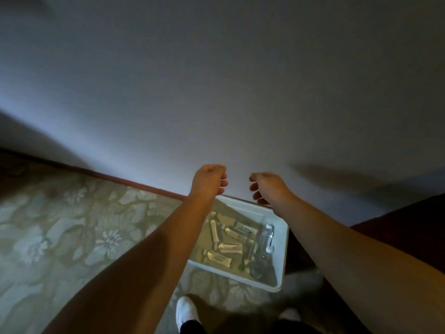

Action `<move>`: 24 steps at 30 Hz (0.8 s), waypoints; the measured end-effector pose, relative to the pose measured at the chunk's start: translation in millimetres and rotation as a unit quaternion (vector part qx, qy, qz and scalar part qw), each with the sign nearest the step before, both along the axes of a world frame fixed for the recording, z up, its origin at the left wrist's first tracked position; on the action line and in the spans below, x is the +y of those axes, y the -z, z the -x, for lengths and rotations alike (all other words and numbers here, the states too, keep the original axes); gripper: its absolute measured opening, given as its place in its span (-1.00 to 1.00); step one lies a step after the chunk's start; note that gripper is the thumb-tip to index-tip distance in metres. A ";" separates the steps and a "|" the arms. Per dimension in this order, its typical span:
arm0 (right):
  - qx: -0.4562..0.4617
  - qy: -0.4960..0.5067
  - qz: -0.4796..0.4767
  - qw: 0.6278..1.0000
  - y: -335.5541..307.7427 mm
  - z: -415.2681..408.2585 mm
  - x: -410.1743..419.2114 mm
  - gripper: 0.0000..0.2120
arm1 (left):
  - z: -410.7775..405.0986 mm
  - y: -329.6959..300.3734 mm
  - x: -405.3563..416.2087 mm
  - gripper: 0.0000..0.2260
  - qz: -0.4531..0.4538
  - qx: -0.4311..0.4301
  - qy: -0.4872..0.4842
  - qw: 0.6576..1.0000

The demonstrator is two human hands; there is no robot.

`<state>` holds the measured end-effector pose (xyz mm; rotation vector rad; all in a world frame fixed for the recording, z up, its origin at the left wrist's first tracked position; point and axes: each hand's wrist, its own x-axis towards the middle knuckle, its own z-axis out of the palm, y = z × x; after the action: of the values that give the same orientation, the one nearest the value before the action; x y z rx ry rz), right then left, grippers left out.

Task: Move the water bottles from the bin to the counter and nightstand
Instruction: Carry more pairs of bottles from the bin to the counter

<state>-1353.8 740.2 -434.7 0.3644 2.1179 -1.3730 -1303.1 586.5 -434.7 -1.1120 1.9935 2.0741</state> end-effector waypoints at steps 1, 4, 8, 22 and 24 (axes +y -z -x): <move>-0.024 0.009 -0.008 1.000 28.8 -1.3 3.8 -0.84 | 0.6 25.7 1.1 -0.94 -0.014 -0.014 0.001 1.000; -0.073 0.031 -0.030 0.996 116.4 -3.5 18.3 -0.85 | -0.8 110.1 4.0 -0.92 -0.019 -0.050 0.020 0.998; -0.092 0.045 -0.036 0.994 247.3 3.3 31.5 -0.85 | 11.1 241.2 11.6 -0.83 -0.016 -0.084 0.022 0.996; 0.018 -0.156 -0.217 0.963 615.4 37.7 45.3 -0.74 | 3.6 607.5 35.3 -0.65 0.286 -0.266 0.451 0.802; 0.056 -0.169 -0.262 0.948 639.1 43.9 48.7 -0.60 | -2.6 625.9 34.8 -0.60 0.365 -0.254 0.498 0.745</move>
<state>-1397.8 789.0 -1073.7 0.1139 2.4836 -0.6391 -1300.5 621.3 -1060.5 -0.3261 2.2851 0.4043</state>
